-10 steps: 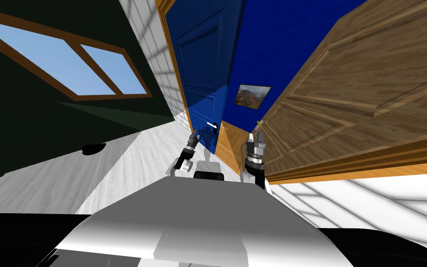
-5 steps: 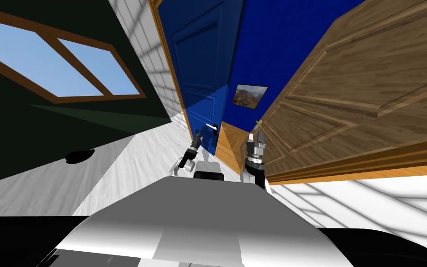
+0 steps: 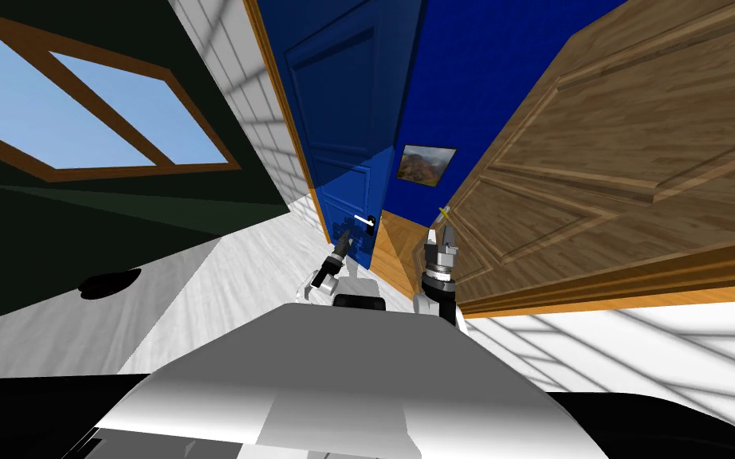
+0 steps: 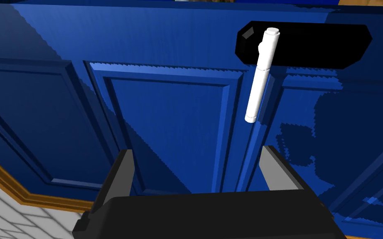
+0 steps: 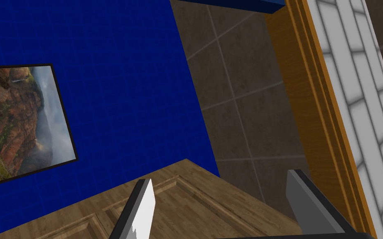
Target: Push the door open
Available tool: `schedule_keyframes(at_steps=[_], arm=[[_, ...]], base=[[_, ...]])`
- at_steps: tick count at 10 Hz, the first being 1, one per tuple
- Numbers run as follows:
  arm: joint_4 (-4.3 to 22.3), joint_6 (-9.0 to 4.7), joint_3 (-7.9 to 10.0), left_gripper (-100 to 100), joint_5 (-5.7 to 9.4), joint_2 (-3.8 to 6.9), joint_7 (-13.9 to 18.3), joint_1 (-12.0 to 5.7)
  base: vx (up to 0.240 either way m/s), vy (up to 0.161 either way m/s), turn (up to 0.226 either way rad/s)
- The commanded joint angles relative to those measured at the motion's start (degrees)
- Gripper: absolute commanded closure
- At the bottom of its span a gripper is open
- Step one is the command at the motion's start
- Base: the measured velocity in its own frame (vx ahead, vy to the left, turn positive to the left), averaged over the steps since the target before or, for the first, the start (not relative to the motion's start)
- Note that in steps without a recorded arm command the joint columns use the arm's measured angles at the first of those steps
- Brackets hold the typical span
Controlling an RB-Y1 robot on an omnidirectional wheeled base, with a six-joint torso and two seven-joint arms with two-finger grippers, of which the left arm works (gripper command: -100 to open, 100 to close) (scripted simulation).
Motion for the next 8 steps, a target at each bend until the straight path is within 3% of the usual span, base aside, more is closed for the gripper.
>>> schedule_keyframes(at_steps=[1,6,8], arm=[[1.9,0.25,-0.64,-100,0.02,0.12,0.3,-1.12],[9.2,1.03,-3.53,-100,0.02,0.73,1.2,-4.86],[10.6,1.18,-4.10,-100,0.02,0.84,1.4,-5.60]], base=[[0.079,0.083,-0.095],[0.099,0.106,-0.119],[0.119,0.108,-0.071]])
